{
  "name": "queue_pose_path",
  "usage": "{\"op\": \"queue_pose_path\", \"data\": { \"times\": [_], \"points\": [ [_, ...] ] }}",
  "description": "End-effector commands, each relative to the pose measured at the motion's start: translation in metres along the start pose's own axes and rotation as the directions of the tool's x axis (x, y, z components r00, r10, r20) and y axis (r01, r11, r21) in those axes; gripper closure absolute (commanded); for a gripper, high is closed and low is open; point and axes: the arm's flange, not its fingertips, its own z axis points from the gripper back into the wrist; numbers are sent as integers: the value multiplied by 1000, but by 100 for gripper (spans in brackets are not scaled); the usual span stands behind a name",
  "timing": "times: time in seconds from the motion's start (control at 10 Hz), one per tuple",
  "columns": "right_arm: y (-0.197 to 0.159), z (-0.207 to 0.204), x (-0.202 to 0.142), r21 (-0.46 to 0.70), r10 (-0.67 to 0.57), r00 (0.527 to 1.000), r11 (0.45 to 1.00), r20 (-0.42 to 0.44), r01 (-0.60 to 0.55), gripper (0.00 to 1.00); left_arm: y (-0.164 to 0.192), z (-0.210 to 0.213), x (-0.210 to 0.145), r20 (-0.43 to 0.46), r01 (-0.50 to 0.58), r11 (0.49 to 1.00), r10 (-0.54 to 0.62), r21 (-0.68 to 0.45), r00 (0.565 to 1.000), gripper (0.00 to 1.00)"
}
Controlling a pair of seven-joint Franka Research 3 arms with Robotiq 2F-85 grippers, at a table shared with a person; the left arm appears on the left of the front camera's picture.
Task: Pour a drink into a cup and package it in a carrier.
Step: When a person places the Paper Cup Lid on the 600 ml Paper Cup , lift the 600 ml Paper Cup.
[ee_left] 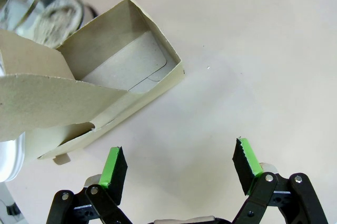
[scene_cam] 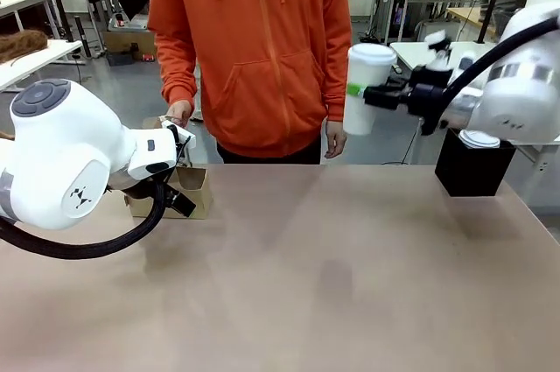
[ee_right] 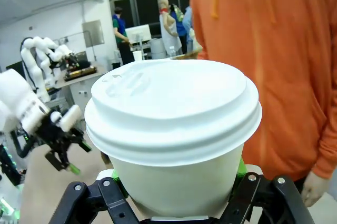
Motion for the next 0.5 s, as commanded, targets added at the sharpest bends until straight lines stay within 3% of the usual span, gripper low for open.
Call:
{"op": "queue_pose_path", "data": {
  "times": [0.0, 0.4],
  "points": [
    [24, 15, 33, 22, -13, 1000, 1000, -25, 13, 18, 0, 0, 0, 1, -1, 1000, 1, -1, 1000, 0],
    [39, 19, 53, 18, -6, 1000, 1000, -27, 7, 18, 0, 0, 0, 1, -1, 1000, 1, -1, 1000, 0]
  ]
}}
